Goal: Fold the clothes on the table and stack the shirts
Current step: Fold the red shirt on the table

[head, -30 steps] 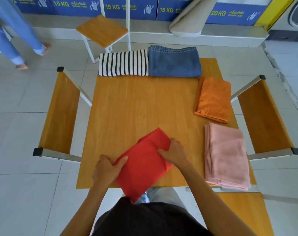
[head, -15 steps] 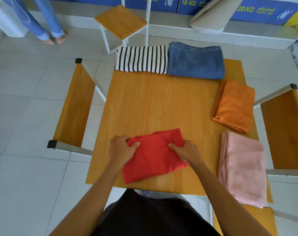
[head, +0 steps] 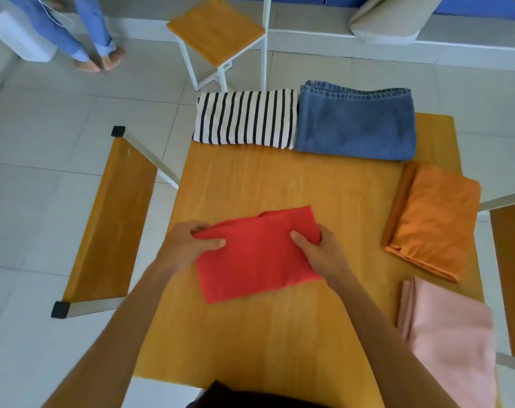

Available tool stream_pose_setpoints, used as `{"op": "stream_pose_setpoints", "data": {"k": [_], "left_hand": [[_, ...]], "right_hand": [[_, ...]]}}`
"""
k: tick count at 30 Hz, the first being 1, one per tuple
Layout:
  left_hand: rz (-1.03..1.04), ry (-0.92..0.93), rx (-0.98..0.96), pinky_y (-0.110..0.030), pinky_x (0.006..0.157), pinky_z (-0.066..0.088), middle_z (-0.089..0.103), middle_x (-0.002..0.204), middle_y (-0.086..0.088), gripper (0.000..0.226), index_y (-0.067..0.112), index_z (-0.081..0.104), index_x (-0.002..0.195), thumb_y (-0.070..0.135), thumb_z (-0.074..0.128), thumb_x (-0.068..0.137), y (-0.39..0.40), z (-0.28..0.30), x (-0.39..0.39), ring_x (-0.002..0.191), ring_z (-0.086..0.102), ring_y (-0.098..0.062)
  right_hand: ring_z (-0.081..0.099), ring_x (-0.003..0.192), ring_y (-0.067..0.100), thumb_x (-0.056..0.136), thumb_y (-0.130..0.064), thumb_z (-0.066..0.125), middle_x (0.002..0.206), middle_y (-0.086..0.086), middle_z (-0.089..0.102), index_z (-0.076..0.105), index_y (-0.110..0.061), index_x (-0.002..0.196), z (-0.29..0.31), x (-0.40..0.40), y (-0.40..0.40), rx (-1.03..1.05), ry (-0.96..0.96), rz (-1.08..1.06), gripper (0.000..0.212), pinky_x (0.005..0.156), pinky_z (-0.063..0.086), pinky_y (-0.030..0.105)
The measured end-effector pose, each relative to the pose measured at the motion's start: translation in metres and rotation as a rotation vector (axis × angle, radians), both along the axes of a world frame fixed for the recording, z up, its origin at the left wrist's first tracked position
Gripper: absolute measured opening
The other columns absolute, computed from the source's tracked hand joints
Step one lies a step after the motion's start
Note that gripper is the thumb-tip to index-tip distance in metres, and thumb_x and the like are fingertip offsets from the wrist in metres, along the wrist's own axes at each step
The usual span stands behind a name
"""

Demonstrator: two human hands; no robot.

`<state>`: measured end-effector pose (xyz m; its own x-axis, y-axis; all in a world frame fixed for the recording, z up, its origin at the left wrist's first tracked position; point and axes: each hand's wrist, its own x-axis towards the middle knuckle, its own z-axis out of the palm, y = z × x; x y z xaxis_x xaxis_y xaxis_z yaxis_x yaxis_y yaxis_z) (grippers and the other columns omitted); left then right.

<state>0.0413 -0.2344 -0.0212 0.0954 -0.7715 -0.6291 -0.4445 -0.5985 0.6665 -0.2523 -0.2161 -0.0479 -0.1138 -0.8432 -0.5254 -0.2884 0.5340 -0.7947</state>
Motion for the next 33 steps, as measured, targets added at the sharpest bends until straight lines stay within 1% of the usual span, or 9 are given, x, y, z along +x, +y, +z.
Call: {"op": "stream_pose_setpoints", "data": {"k": [4,7,11,14,17,20,25,30,33], "left_hand": [[-0.077,0.002,0.005,-0.027,0.071,0.053,0.075,0.091,0.010,0.060,0.030,0.072,0.096,0.059,0.088,0.045,-0.082,0.023,0.010,0.087,0.070,-0.012],[-0.030,-0.083,-0.091,-0.025,0.068,0.051,0.072,0.098,0.012,0.060,0.033,0.069,0.102,0.055,0.088,0.049,-0.138,0.031,0.013,0.091,0.066,-0.014],[0.027,-0.508,-0.256,-0.043,0.091,0.046,0.047,0.139,-0.012,0.084,0.018,0.035,0.144,0.034,0.078,0.074,-0.178,0.013,-0.001,0.122,0.049,-0.033],[-0.095,-0.675,-0.265,-0.057,0.108,0.031,0.022,0.154,-0.020,0.085,0.022,0.017,0.150,0.043,0.064,0.083,-0.160,-0.010,-0.031,0.140,0.023,-0.041],[-0.337,-0.766,-0.253,-0.059,0.116,0.006,-0.011,0.160,-0.016,0.080,0.031,0.000,0.153,0.061,0.041,0.090,-0.131,-0.037,-0.049,0.148,-0.007,-0.035],[-0.353,-0.759,-0.214,-0.060,0.115,0.003,-0.019,0.160,-0.011,0.081,0.037,-0.006,0.152,0.069,0.032,0.088,-0.128,-0.044,-0.045,0.147,-0.013,-0.033],[-0.409,-0.720,-0.149,-0.061,0.115,0.009,-0.018,0.160,-0.009,0.083,0.040,-0.004,0.152,0.068,0.039,0.087,-0.135,-0.035,-0.033,0.148,-0.010,-0.033],[-0.357,-0.642,-0.126,-0.061,0.115,0.011,-0.010,0.161,-0.012,0.080,0.035,0.006,0.153,0.055,0.049,0.089,-0.126,-0.010,-0.034,0.148,-0.007,-0.032],[-0.318,-0.569,-0.218,-0.059,0.116,0.010,-0.007,0.162,-0.013,0.078,0.032,0.008,0.153,0.049,0.052,0.090,-0.089,0.001,-0.044,0.148,-0.008,-0.031]], "right_hand": [[0.070,0.090,0.007,0.082,-0.051,0.071,0.100,-0.014,0.072,0.062,-0.036,0.101,0.007,0.005,-0.070,-0.033,-0.102,-0.061,0.026,0.074,0.057,0.029],[0.068,0.095,0.012,0.083,-0.051,0.069,0.107,-0.010,0.070,0.060,-0.028,0.112,0.009,0.014,-0.114,-0.029,-0.144,-0.065,0.038,0.081,0.057,0.035],[0.066,0.099,0.015,0.090,-0.045,0.065,0.112,-0.004,0.067,0.060,-0.015,0.121,0.006,0.030,-0.145,0.005,-0.138,-0.045,0.044,0.085,0.056,0.036],[0.065,0.091,0.015,0.096,-0.030,0.058,0.104,-0.001,0.068,0.062,-0.013,0.117,-0.007,0.037,-0.148,0.040,-0.073,-0.064,0.028,0.071,0.054,0.029],[0.061,0.084,0.008,0.097,-0.021,0.054,0.103,-0.003,0.067,0.062,-0.013,0.118,-0.012,0.038,-0.147,0.027,-0.012,-0.059,0.024,0.060,0.046,0.021],[0.064,0.086,0.014,0.097,-0.016,0.054,0.103,-0.001,0.068,0.064,-0.011,0.116,-0.011,0.035,-0.146,0.009,0.036,-0.037,0.022,0.063,0.050,0.022],[0.068,0.094,0.028,0.095,-0.016,0.057,0.106,0.011,0.071,0.065,-0.007,0.111,-0.007,0.036,-0.139,0.021,0.131,0.028,0.020,0.079,0.058,0.040],[0.059,0.076,0.011,0.095,-0.023,0.056,0.102,0.001,0.065,0.057,-0.010,0.127,0.011,0.037,-0.118,0.024,0.179,-0.019,0.034,0.057,0.043,0.022],[0.058,0.074,0.006,0.094,-0.027,0.057,0.096,-0.005,0.063,0.055,-0.014,0.128,0.024,0.030,-0.090,0.002,0.155,-0.058,0.036,0.056,0.042,0.022]]}}
